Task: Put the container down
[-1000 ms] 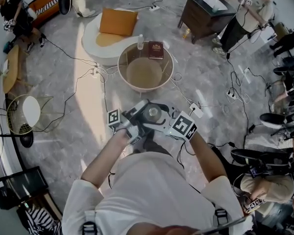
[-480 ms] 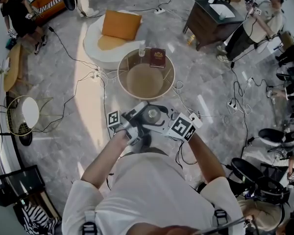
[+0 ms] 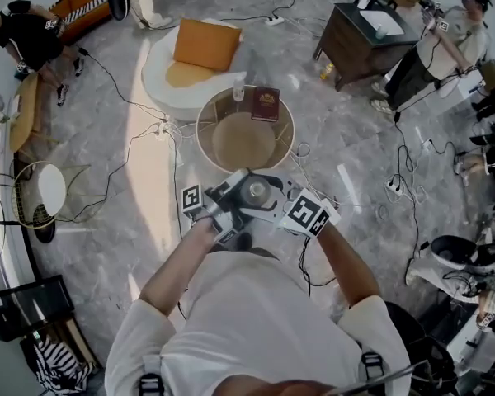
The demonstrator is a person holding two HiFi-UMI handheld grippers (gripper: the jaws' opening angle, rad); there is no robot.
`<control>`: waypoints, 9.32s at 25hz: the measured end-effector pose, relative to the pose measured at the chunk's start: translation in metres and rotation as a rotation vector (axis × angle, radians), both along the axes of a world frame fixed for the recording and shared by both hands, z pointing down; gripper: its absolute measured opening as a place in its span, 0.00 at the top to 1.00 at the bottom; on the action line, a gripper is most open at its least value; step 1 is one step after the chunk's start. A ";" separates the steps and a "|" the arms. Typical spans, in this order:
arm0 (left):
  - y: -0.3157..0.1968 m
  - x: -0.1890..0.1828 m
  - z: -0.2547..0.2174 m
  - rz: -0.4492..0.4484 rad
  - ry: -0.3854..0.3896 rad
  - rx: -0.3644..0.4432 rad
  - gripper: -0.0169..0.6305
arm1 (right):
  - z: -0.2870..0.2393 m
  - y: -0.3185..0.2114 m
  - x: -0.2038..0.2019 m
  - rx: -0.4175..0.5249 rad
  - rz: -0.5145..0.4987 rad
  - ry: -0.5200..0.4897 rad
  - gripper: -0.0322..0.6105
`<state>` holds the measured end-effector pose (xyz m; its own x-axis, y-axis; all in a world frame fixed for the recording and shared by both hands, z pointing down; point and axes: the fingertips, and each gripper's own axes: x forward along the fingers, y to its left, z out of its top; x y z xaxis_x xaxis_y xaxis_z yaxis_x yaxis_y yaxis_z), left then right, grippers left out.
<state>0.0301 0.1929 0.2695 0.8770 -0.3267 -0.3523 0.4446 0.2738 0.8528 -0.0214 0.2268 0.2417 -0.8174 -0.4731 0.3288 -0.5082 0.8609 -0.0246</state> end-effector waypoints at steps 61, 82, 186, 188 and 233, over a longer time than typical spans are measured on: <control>-0.324 0.022 0.120 0.246 -0.062 -0.093 0.56 | 0.119 -0.338 0.015 -0.148 0.244 0.007 0.42; -0.365 0.052 0.235 0.133 -0.107 -0.138 0.56 | 0.233 -0.374 0.049 -0.227 0.128 0.015 0.43; -0.392 -0.004 0.680 -0.157 -0.395 -0.351 0.56 | 0.723 -0.446 0.080 -0.375 0.217 0.151 0.43; -0.389 -0.002 0.677 -0.141 -0.389 -0.332 0.56 | 0.725 -0.444 0.082 -0.373 0.218 0.153 0.43; -0.366 0.011 0.583 -0.037 -0.355 -0.209 0.56 | 0.647 -0.412 0.115 -0.336 0.394 0.242 0.46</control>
<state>0.0410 -0.1735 0.8528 0.9184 -0.3927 0.0475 0.1454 0.4470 0.8827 0.0937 -0.1853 0.8888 -0.4829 -0.5640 0.6698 -0.8144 0.5704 -0.1068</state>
